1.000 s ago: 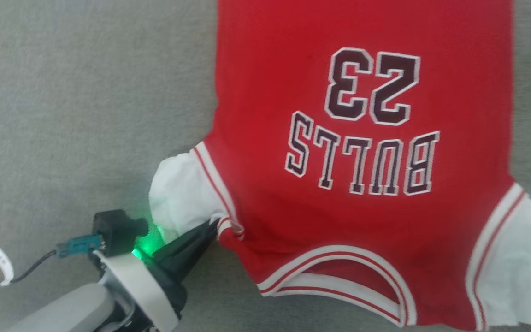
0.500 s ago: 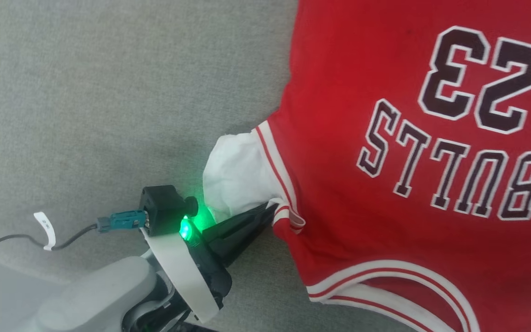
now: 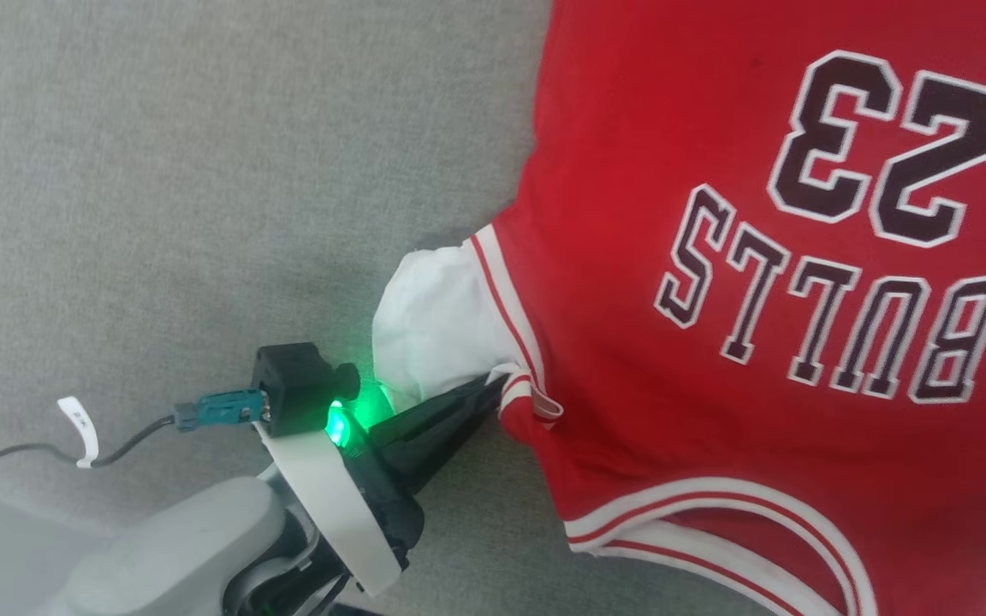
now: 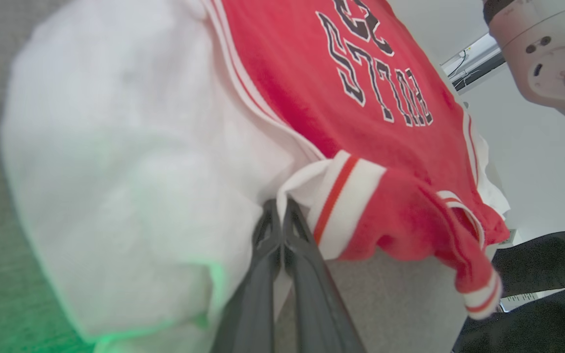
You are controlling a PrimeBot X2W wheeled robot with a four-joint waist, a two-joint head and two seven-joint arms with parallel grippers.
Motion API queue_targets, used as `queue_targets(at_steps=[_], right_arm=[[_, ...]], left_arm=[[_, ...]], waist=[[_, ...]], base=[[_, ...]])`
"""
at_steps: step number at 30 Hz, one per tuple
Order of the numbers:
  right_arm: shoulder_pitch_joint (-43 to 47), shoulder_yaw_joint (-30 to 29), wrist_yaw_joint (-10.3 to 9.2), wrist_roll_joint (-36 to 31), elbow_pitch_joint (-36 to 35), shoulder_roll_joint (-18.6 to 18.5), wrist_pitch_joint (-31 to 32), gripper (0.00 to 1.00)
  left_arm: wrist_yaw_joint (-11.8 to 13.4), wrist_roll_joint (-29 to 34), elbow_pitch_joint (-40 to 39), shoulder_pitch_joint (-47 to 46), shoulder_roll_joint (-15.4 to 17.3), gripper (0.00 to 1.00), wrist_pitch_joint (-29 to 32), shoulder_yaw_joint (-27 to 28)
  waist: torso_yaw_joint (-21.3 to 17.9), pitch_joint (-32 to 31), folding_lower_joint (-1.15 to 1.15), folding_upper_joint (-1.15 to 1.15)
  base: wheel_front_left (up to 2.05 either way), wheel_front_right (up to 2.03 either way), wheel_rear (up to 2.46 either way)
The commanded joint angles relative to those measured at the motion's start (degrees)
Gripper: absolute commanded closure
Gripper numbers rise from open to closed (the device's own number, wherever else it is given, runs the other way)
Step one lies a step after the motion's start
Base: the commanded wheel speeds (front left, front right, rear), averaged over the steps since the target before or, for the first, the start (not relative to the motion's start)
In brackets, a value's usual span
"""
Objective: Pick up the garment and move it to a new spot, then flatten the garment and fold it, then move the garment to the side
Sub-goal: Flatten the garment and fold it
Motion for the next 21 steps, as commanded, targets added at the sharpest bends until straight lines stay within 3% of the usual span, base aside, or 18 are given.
queue_targets(at_steps=[1,8,14,21], right_arm=[[2.4,0.4,0.00,1.5,0.6,-0.3,-1.3,1.00],[13.0,3.2,0.00,12.3,-6.4,-4.1,-2.1,1.00],[32.9,1.0,0.00,23.0,-21.9,-9.0,0.7,1.00],[62.3,-2.9,0.00,28.6,-41.5,-4.5,3.9,1.00]], left_arm=[[0.3,-0.9,2.5,1.8,-0.1,1.00,0.7,0.3],[0.3,-1.3,2.3,6.2,2.2,1.00,0.4,3.7],[0.2,-0.5,1.8,10.7,4.4,1.00,0.4,6.4],[0.2,-0.1,1.1,14.7,5.7,1.00,0.4,10.1]], waist=[[-2.2,-3.4,0.00,0.00],[-5.7,-10.2,0.00,0.00],[-8.9,-14.0,0.00,0.00],[-12.1,-15.7,0.00,0.00]], base=[[0.00,0.00,0.00],[0.00,0.00,0.00],[0.00,0.00,0.00],[0.00,0.00,0.00]])
